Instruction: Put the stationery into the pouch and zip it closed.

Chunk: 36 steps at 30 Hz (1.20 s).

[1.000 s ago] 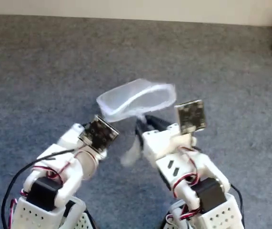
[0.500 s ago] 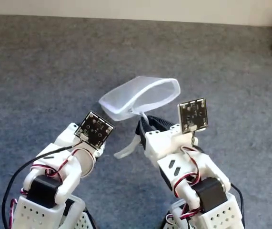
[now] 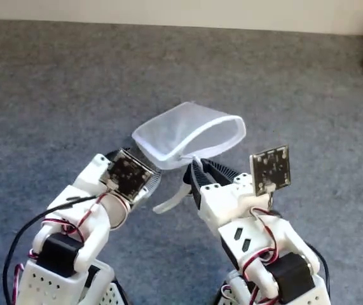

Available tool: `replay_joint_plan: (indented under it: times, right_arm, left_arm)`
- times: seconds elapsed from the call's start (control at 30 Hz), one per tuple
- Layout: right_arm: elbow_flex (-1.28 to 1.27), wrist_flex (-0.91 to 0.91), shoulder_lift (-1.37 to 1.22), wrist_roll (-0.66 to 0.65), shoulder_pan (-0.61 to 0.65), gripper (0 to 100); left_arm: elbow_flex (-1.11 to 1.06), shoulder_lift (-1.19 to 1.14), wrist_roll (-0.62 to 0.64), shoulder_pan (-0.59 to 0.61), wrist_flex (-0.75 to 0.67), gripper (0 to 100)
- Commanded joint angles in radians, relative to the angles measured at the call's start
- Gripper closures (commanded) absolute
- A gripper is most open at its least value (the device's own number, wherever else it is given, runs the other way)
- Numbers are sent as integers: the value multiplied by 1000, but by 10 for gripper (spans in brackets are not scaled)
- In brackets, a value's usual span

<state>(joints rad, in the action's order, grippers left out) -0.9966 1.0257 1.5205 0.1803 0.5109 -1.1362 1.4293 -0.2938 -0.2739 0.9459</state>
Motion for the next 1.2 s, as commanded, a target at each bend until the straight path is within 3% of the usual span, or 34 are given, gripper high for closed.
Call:
replay_joint_plan:
  times: [0.0,0.3,0.63,0.9,1.17]
  right_arm:
    - [71,-1,1,-12,8,993]
    - [74,44,-12,-12,90,993]
    - [74,47,-12,-48,91,993]
    - [67,38,-16,-61,91,993]
    - [36,-74,-16,-63,39,993]
  left_arm:
    - [15,1,-54,-110,-28,748]
    - [13,-19,-103,-133,-75,748]
    - [45,-360,-110,-153,-278,790]
    - [41,-369,-104,-177,-313,991]
    - [5,-367,-37,-136,-315,995]
